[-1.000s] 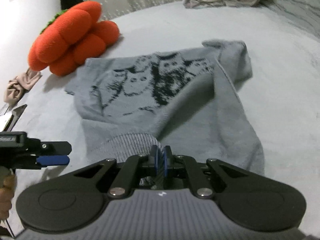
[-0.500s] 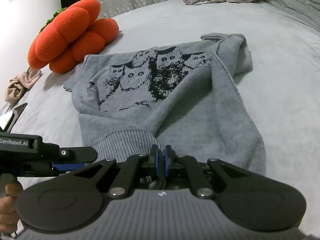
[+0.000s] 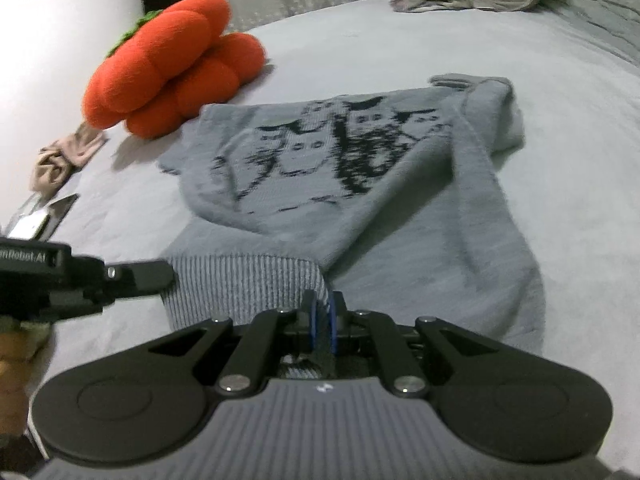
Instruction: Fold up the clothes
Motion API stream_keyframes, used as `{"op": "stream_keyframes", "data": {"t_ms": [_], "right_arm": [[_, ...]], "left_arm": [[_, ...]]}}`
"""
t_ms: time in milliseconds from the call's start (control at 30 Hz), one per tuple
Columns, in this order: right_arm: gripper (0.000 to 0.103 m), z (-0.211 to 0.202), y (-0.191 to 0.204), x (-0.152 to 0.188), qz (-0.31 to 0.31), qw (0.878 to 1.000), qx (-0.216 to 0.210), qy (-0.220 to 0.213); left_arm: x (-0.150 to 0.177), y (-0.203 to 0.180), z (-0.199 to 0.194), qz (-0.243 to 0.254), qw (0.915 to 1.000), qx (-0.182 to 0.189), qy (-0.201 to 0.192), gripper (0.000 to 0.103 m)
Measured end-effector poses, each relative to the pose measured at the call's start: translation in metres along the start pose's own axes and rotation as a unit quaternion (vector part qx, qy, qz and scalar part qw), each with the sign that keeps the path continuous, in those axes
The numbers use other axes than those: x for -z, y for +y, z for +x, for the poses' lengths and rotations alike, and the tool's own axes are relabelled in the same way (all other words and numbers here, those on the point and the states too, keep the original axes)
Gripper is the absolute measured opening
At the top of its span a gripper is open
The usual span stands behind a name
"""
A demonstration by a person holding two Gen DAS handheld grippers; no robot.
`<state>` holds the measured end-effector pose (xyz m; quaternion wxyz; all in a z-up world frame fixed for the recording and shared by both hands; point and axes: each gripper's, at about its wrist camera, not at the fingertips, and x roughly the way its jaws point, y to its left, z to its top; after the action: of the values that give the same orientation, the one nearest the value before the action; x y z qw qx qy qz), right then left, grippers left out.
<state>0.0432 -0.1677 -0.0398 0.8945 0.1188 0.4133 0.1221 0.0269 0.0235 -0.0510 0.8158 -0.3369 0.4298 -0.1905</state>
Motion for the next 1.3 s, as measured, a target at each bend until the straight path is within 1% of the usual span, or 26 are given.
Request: {"op": "stream_keyframes", "data": {"t_ms": [67, 233, 333, 433, 500, 533, 567, 633, 767, 833, 900, 967, 1067, 1167, 1300], "right_arm": [[0.008, -0.005, 0.007, 0.002, -0.009, 1.000, -0.013, 0.001], [0.008, -0.011, 0.025, 0.006, -0.038, 0.999, -0.026, 0.002], [0.016, -0.014, 0.035, 0.007, -0.051, 0.998, -0.034, 0.002], [0.018, -0.015, 0.040, 0.006, -0.055, 0.998, -0.038, -0.001], [0.033, -0.016, 0.040, 0.005, -0.054, 0.998, -0.035, -0.006], [0.047, -0.017, 0.040, 0.005, -0.052, 0.998, -0.032, -0.009], [0.050, -0.018, 0.038, 0.005, -0.052, 0.998, -0.027, -0.014], [0.050, -0.020, 0.034, 0.004, -0.049, 0.998, -0.016, -0.020], [0.050, -0.025, 0.016, 0.004, -0.034, 0.999, 0.013, -0.026], [0.050, -0.030, 0.004, 0.005, -0.023, 0.999, 0.027, -0.030], [0.050, -0.037, -0.008, 0.005, -0.013, 0.999, 0.041, -0.034], [0.050, -0.043, -0.022, 0.007, 0.001, 0.998, 0.054, -0.036], [0.050, -0.053, -0.042, 0.011, 0.022, 0.997, 0.071, -0.036], [0.050, -0.058, -0.057, 0.016, 0.036, 0.995, 0.084, -0.030], [0.050, -0.054, -0.070, 0.025, 0.035, 0.995, 0.096, -0.007]], "left_arm": [[0.000, 0.004, -0.012, 0.007, 0.9999, -0.004, -0.010, 0.002], [0.002, 0.019, -0.043, 0.014, 0.9991, -0.022, -0.032, 0.002], [0.003, 0.029, -0.060, 0.022, 0.9980, -0.041, -0.043, 0.002], [0.003, 0.038, -0.076, 0.036, 0.9955, -0.067, -0.056, 0.002], [0.004, 0.045, -0.084, 0.047, 0.9921, -0.096, -0.066, 0.002], [0.004, 0.048, -0.087, 0.052, 0.9900, -0.112, -0.069, 0.002], [0.004, 0.052, -0.089, 0.056, 0.9875, -0.130, -0.069, 0.002], [0.005, 0.060, -0.090, 0.060, 0.9834, -0.159, -0.063, 0.002], [0.009, 0.067, -0.091, 0.077, 0.9797, -0.178, -0.051, 0.002], [0.011, 0.067, -0.092, 0.090, 0.9786, -0.179, -0.046, 0.003], [0.011, 0.067, -0.092, 0.092, 0.9795, -0.175, -0.040, 0.003], [0.010, 0.068, -0.092, 0.090, 0.9810, -0.169, -0.033, 0.006], [0.010, 0.069, -0.091, 0.088, 0.9828, -0.161, -0.022, 0.013], [0.015, 0.069, -0.086, 0.099, 0.9811, -0.166, -0.007, 0.017], [0.025, 0.066, -0.079, 0.117, 0.9775, -0.176, 0.005, 0.024]]}}
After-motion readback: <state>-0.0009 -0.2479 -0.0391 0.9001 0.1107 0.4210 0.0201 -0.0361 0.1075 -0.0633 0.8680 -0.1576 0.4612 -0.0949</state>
